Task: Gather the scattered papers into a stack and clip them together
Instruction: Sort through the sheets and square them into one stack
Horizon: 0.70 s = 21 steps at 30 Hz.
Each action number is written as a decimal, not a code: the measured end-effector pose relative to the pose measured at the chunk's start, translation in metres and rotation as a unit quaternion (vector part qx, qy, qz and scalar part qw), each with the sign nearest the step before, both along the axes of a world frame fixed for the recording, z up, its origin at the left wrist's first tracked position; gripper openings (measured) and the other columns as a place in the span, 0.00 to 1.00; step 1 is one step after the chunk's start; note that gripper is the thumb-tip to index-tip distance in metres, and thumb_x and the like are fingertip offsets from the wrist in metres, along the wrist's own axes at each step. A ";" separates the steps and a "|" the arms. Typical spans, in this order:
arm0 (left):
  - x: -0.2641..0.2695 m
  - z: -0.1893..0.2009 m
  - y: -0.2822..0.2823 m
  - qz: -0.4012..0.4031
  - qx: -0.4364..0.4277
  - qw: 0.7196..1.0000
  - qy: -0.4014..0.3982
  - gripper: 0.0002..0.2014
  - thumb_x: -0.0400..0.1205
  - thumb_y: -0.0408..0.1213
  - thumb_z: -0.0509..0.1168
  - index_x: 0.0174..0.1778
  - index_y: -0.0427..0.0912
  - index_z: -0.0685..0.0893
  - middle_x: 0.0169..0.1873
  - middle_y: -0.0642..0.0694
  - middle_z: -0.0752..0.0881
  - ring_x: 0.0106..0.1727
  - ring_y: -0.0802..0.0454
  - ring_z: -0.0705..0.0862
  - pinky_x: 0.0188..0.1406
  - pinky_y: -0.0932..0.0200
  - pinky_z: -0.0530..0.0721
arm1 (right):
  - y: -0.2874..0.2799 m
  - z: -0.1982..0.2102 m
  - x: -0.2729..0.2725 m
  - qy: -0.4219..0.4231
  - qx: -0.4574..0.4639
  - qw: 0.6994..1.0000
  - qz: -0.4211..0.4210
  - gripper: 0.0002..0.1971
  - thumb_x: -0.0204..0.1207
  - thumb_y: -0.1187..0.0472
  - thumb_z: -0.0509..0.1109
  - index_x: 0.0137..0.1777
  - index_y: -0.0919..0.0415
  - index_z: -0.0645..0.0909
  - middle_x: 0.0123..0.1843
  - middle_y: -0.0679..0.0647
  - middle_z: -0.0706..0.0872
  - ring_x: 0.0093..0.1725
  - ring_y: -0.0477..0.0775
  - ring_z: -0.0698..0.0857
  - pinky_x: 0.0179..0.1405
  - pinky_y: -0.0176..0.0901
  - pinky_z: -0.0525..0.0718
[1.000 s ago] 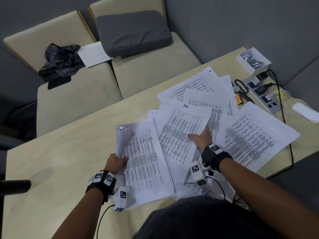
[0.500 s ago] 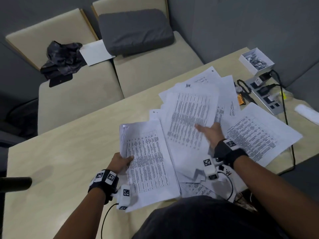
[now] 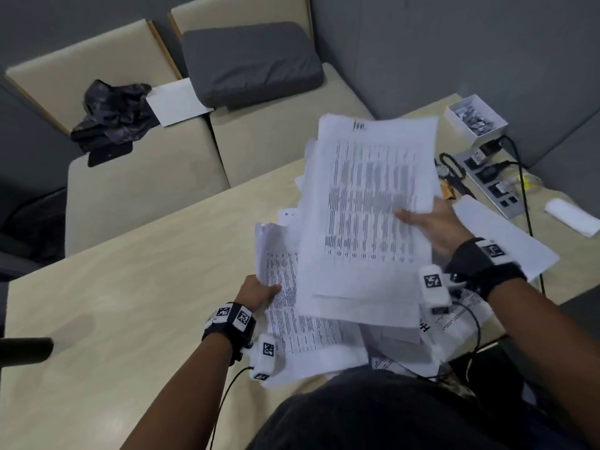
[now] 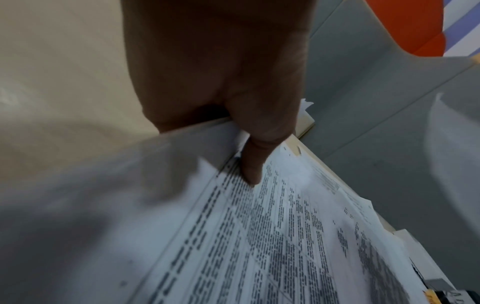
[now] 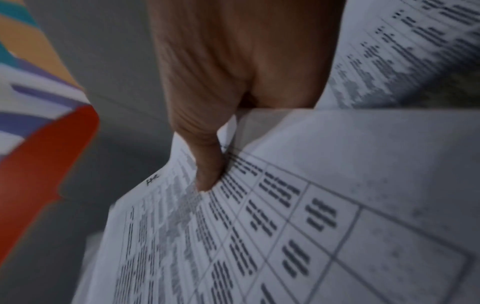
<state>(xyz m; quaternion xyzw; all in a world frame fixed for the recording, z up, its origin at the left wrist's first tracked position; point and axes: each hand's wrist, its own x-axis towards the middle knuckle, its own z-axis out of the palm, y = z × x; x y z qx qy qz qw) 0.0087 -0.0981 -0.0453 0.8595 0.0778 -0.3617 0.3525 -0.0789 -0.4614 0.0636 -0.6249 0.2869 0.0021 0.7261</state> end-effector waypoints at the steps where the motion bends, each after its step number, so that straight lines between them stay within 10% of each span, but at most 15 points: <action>1: -0.001 -0.003 -0.001 0.011 -0.006 1.000 0.000 0.18 0.75 0.37 0.76 0.24 0.38 0.78 0.15 0.45 0.78 0.16 0.51 0.75 0.20 0.62 0.73 | 0.007 -0.013 -0.003 0.025 -0.005 1.000 0.011 0.45 0.55 0.53 0.88 0.72 0.62 0.74 0.68 0.58 0.85 0.71 0.58 0.81 0.76 0.64 0.73; 5: -0.004 -0.008 -0.008 0.065 -0.088 0.994 0.013 0.10 0.72 0.35 0.79 0.42 0.35 0.87 0.38 0.38 0.88 0.41 0.42 0.88 0.47 0.49 0.86 | 0.035 -0.075 -0.022 0.118 -0.071 0.989 0.048 0.44 0.55 0.49 0.86 0.73 0.58 0.75 0.71 0.55 0.82 0.72 0.59 0.79 0.75 0.58 0.71; 7: -0.007 -0.008 -0.011 0.111 -0.130 0.985 0.027 0.19 0.74 0.40 0.77 0.57 0.34 0.86 0.51 0.38 0.89 0.54 0.40 0.88 0.60 0.48 0.84 | 0.041 -0.106 -0.024 0.157 -0.106 0.978 0.087 0.53 0.49 0.40 0.87 0.76 0.55 0.72 0.75 0.55 0.79 0.74 0.59 0.77 0.76 0.61 0.72; 10: -0.011 -0.010 -0.011 0.186 -0.213 0.954 0.095 0.42 0.63 0.61 0.78 0.70 0.40 0.80 0.65 0.46 0.84 0.64 0.47 0.84 0.68 0.50 0.77 | 0.063 -0.102 -0.020 0.150 -0.180 0.960 0.153 0.38 0.67 0.56 0.83 0.76 0.57 0.72 0.72 0.56 0.81 0.71 0.60 0.80 0.71 0.54 0.75; 13: -0.015 -0.011 -0.013 0.170 -0.178 0.965 0.090 0.41 0.57 0.62 0.83 0.59 0.38 0.87 0.49 0.46 0.90 0.48 0.47 0.89 0.56 0.52 0.84 | 0.088 -0.099 -0.016 0.161 -0.200 0.945 0.201 0.38 0.74 0.59 0.77 0.81 0.58 0.63 0.76 0.57 0.76 0.74 0.61 0.77 0.72 0.50 0.73; 16: -0.020 0.000 -0.021 0.121 -0.126 0.984 0.039 0.19 0.63 0.43 0.84 0.34 0.35 0.84 0.24 0.41 0.80 0.26 0.49 0.75 0.29 0.57 0.74 | 0.107 -0.105 -0.014 0.186 -0.267 0.903 0.280 0.42 0.74 0.49 0.75 0.82 0.63 0.58 0.79 0.63 0.66 0.78 0.63 0.67 0.77 0.54 0.68; 19: -0.019 0.004 -0.023 0.116 -0.125 0.985 -0.011 0.13 0.70 0.32 0.80 0.40 0.31 0.83 0.30 0.36 0.83 0.31 0.44 0.79 0.31 0.53 0.78 | 0.106 -0.098 -0.010 0.205 -0.331 0.871 0.300 0.47 0.71 0.39 0.74 0.80 0.65 0.59 0.77 0.62 0.62 0.78 0.64 0.64 0.77 0.56 0.69; 21: -0.017 0.016 -0.024 0.105 -0.139 0.984 -0.050 0.16 0.71 0.34 0.79 0.46 0.28 0.84 0.29 0.39 0.83 0.27 0.45 0.79 0.27 0.57 0.79 | 0.094 -0.090 -0.006 0.183 -0.275 0.910 0.252 0.54 0.59 0.30 0.77 0.79 0.61 0.65 0.74 0.61 0.70 0.75 0.63 0.72 0.74 0.59 0.74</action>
